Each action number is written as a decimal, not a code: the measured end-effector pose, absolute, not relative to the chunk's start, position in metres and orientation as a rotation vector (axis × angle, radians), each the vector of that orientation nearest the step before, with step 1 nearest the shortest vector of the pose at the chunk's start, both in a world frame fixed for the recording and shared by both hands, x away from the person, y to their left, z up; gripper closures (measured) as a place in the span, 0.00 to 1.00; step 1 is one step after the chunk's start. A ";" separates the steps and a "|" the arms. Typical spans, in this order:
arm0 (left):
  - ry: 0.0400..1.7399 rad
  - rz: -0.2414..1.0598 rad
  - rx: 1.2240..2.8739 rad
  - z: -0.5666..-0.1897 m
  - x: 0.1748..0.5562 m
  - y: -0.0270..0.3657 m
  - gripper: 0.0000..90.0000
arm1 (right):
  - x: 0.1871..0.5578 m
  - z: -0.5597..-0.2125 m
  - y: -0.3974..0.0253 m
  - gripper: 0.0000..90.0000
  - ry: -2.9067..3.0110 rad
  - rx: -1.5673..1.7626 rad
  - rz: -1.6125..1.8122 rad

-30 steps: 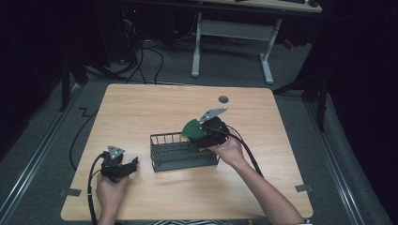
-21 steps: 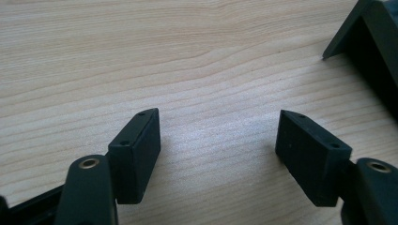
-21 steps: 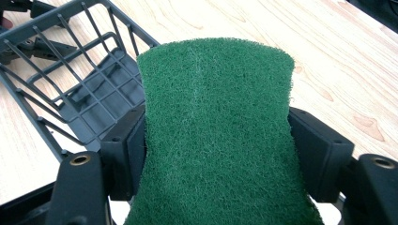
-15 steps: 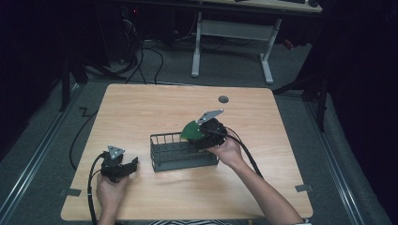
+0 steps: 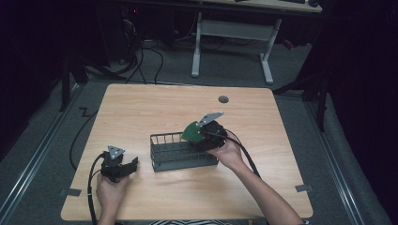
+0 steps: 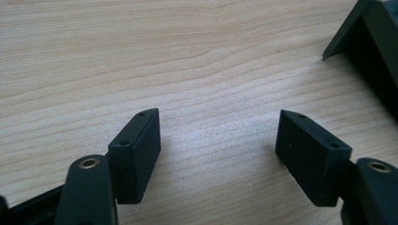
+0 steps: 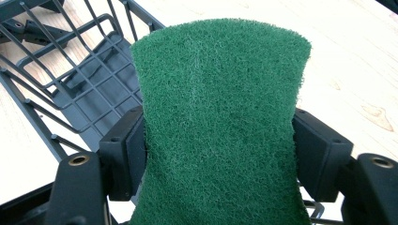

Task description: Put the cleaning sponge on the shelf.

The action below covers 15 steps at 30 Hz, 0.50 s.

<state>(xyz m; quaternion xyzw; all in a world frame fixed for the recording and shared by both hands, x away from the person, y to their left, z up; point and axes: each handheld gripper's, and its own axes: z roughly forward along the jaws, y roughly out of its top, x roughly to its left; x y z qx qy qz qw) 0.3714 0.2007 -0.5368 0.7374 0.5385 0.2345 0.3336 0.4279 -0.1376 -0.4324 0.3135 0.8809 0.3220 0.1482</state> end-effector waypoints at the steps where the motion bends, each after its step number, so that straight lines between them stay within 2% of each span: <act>1: 1.406 0.612 1.925 -0.537 0.371 0.201 0.35 | 0.428 -0.432 -0.137 0.32 2.532 0.900 0.922; 15: 1.406 0.612 1.925 -0.537 0.371 0.201 0.35 | 0.425 -0.435 -0.137 0.33 2.541 0.895 0.896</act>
